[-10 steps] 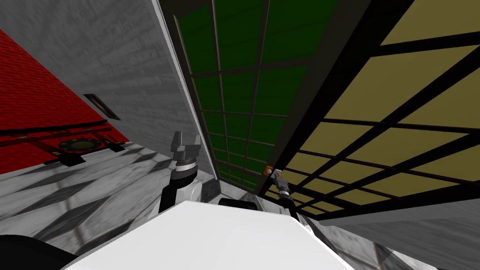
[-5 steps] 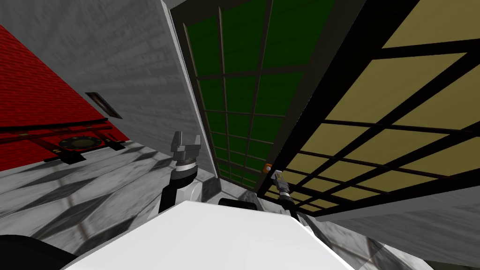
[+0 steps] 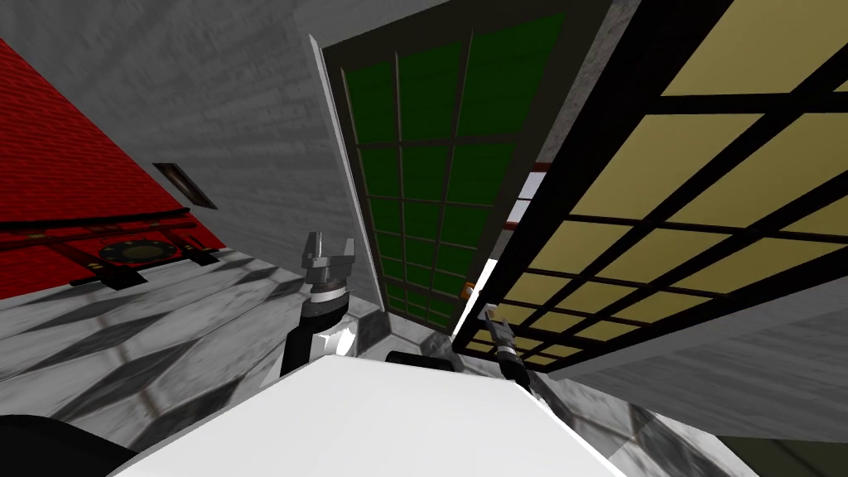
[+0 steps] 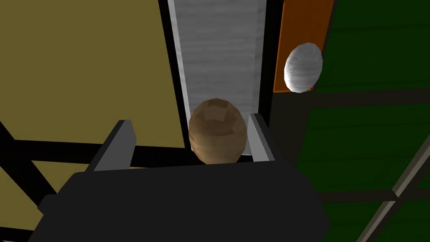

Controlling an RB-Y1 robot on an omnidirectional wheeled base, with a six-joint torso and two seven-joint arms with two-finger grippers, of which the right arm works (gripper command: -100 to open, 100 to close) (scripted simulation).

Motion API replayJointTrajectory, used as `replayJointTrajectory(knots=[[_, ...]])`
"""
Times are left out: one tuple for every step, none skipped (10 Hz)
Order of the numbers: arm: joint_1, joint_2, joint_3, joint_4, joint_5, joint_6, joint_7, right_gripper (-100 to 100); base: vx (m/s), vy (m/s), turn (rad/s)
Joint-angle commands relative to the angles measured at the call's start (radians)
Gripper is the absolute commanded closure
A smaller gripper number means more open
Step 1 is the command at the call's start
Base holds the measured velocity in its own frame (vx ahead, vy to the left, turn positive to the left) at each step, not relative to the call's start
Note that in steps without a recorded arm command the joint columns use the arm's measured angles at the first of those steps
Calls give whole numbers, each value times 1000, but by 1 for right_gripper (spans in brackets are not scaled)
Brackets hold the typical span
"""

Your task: Pull the door open

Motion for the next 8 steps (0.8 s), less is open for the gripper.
replayJointTrajectory(knots=[[10, -23, -14, 38, -11, 0, -20, 100, -151, -23, -42], [21, -27, -16, 42, -17, 1, -42, 100, -130, 0, -32], [31, -31, -19, 46, -24, 2, -63, 100, -142, 0, -12], [31, -31, -19, 46, -24, 2, -63, 100, -105, 0, -39], [47, -38, -22, 53, -34, 4, -96, 100, -143, 2, -38], [52, -40, -22, 54, -38, 4, -111, 100, -164, -6, -18], [52, -40, -22, 54, -38, 4, -111, 100, -91, -22, -16], [52, -40, -22, 54, -38, 4, -111, 100, -20, -9, -10]])
